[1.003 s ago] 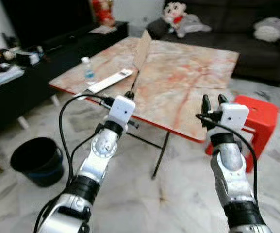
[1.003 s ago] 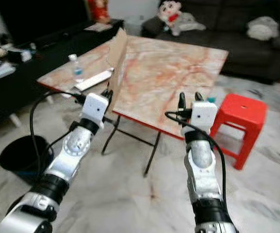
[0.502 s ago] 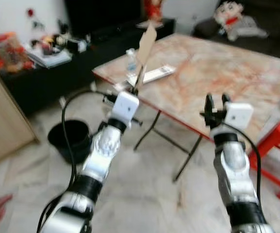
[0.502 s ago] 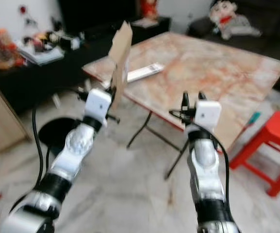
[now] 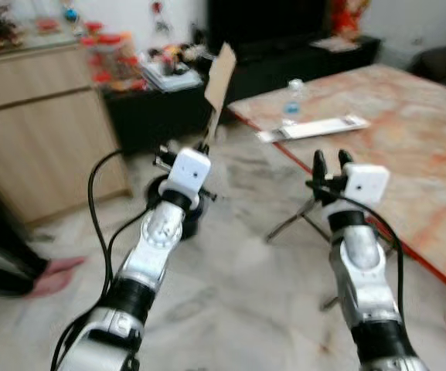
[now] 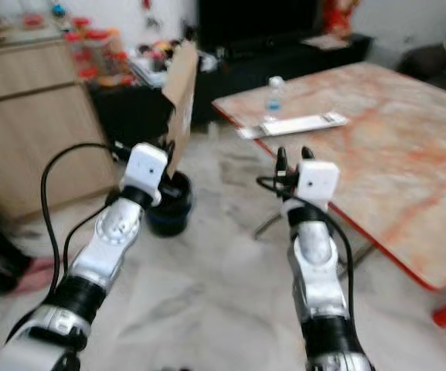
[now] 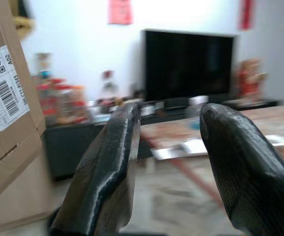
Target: Picking trash to rubbish bin
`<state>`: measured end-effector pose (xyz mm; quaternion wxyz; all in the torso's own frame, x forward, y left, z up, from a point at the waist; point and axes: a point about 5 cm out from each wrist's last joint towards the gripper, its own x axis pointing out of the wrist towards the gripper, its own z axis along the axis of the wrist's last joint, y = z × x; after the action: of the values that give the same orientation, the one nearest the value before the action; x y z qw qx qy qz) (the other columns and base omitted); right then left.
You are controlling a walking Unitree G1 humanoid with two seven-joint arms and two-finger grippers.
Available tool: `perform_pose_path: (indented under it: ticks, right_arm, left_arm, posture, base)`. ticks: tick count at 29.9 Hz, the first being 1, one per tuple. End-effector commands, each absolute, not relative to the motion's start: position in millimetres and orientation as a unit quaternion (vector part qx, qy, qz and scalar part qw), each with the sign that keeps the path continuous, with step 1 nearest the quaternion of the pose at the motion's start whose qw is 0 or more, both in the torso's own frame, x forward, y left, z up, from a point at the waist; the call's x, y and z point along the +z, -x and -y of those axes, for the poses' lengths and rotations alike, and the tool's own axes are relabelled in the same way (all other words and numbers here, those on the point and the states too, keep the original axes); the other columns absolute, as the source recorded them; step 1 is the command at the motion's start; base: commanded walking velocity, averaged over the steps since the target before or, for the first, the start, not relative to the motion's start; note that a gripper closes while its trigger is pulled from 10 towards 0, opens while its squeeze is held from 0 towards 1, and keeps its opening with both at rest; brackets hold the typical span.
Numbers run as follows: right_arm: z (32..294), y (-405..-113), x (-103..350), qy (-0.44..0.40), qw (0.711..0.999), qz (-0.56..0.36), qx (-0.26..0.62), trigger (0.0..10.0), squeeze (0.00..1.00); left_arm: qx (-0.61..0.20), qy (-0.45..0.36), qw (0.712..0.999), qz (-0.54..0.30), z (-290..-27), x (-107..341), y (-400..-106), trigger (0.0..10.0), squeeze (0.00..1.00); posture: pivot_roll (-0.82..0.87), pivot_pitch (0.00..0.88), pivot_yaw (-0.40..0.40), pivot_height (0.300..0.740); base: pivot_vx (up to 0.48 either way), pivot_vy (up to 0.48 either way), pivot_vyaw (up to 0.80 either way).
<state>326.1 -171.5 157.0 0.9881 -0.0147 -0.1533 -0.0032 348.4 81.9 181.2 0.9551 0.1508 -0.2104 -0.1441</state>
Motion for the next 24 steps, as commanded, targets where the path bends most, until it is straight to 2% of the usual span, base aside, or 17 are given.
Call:
perform_pose_path:
  ticks: [1, 10, 16, 19, 24]
  right_arm:
    - [170, -327, 161, 0.012, 0.987, 0.159, -0.001, 10.0, 0.00]
    - [167, -326, 161, 0.011, 0.987, 0.158, 0.005, 10.0, 0.00]
    - [162, -327, 159, 0.008, 0.988, 0.153, 0.017, 10.0, 0.00]
    - [162, -327, 154, 0.000, 0.990, 0.142, 0.019, 10.0, 0.00]
    - [171, -326, 121, 0.019, 0.997, 0.073, 0.017, 10.0, 0.00]
  left_arm:
    - [-0.148, -0.146, 0.953, 0.218, -80, 185, -348, 10.0, 0.00]
    - [-0.148, -0.145, 0.956, 0.206, -84, 181, -350, 10.0, 0.00]
    - [-0.153, -0.091, 0.977, 0.115, -97, 151, -354, 10.0, 0.00]
    - [-0.144, -0.080, 0.982, 0.093, -105, 141, -354, 10.0, 0.00]
    - [-0.140, -0.110, 0.984, 0.031, -121, 110, -351, 10.0, 0.00]
  posture:
    - [0.04, 0.000, 0.005, 0.740]
    - [0.04, 0.001, 0.003, 0.740]
    - [0.04, 0.003, -0.003, 0.740]
    - [0.04, 0.004, -0.004, 0.740]
    - [0.04, 0.004, -0.010, 0.740]
  base:
    - [0.000, 0.000, 0.80]
    - [0.000, 0.000, 0.80]
    - [0.000, 0.000, 0.77]
    - [0.000, 0.000, 0.00]
    - [0.000, 0.000, 0.00]
